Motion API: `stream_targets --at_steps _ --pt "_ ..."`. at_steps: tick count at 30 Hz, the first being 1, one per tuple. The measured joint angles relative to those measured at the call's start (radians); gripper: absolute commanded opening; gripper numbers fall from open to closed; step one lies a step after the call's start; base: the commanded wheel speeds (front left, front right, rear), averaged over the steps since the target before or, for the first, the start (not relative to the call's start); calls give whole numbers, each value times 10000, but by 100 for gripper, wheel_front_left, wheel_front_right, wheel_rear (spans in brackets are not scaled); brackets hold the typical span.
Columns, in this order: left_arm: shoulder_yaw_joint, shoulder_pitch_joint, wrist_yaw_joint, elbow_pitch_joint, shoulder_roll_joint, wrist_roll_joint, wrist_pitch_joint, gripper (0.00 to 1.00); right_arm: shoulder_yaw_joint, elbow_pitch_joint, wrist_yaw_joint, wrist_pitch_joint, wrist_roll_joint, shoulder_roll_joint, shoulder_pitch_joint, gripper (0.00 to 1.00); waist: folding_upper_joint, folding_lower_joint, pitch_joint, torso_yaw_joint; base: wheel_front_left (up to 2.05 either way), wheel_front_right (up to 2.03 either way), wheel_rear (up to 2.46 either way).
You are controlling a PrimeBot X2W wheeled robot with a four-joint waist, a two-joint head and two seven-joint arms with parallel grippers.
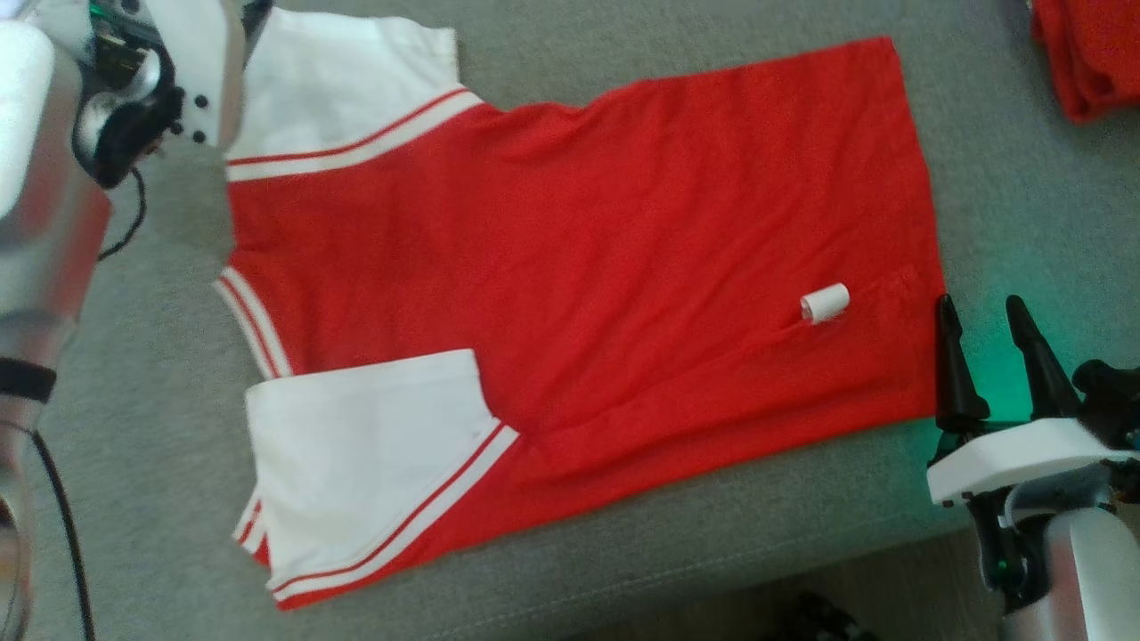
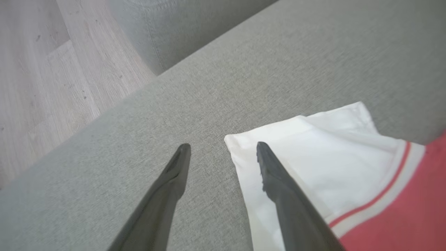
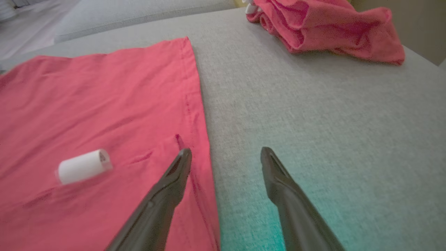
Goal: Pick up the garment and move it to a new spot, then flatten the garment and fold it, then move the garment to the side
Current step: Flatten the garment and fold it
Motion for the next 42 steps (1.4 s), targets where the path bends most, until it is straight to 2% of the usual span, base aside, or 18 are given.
stream_targets --at_steps 9,14,18,19,20,21,25,32,35,37,42 --pt "-1375 -1019 -73 1287 543 -245 0 100 54 69 0 -261 0 102 -276 100 0 0 946 -791 0 0 0" --pt "-1946 -1396 -69 1396 769 -926 217 100 56 203 0 -376 0 173 -344 100 0 0 1100 -987 0 0 0" --pt "-2334 -1575 -59 1331 863 -1724 915 100 13 270 0 -439 -2 221 -345 100 0 0 1109 -984 0 0 0" --pt "-2420 -1638 -59 1289 899 -1923 1106 69 -10 278 0 -439 -2 226 -346 100 0 0 1112 -975 0 0 0" --pt "-2669 -1702 -61 1070 938 -2278 1398 45 -42 293 0 -441 -19 230 -348 100 0 0 1117 -956 0 0 0" --pt "-2811 -1701 -61 905 953 -2405 1415 0 -42 293 0 -454 -33 230 -352 100 0 0 1118 -955 0 0 0" --pt "-3423 -1694 -61 393 1300 -2571 805 0 -31 309 0 -525 -92 261 -453 100 0 0 1089 -970 0 0 0" --pt "-4033 -1641 -73 153 1419 -2897 -1569 0 334 362 0 -244 23 73 -879 100 0 0 661 -866 0 0 0" --pt "-4247 -1634 -73 153 1415 -3001 -2523 0 857 359 0 581 732 -234 -1383 100 0 0 346 -760 0 0 0" --pt "-4268 -1628 -73 153 1407 -3114 -2805 0 1039 360 0 936 880 -366 -1627 100 0 0 228 -721 0 0 0" --pt "-4690 -1427 -73 65 1432 -3382 -3630 0 1645 821 0 2677 1396 -1099 -3392 100 0 0 -334 -496 0 0 0"
